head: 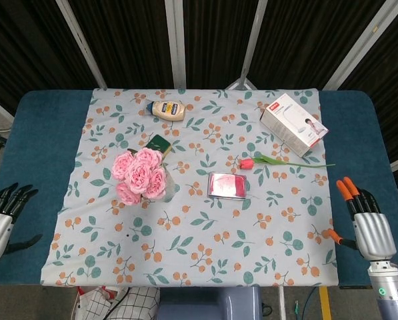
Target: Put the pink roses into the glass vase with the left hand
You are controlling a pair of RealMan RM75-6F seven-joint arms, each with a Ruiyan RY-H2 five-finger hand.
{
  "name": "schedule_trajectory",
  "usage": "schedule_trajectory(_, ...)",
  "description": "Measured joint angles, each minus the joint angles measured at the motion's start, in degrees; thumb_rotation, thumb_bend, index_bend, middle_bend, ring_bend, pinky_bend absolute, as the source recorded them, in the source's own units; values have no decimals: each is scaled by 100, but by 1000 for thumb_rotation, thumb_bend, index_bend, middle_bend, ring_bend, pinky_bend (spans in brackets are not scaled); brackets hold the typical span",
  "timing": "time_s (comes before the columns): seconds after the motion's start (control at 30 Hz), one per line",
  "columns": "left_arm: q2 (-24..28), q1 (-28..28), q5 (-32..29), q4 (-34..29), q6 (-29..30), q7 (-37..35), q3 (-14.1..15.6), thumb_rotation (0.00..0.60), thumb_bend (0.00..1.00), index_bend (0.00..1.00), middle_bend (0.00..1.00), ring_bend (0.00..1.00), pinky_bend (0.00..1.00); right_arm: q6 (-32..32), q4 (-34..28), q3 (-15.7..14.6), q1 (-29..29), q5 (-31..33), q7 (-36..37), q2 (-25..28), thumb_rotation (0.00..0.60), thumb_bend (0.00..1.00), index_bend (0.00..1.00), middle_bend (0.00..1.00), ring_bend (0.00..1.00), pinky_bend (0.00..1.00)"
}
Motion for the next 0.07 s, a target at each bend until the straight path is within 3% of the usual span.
schedule_trajectory(0.07, -70, 37, 54, 82, 74, 97, -7, 600, 243, 143, 87, 0, 75, 20, 13, -18, 13, -35, 38, 25, 600, 211, 26, 21, 86, 96)
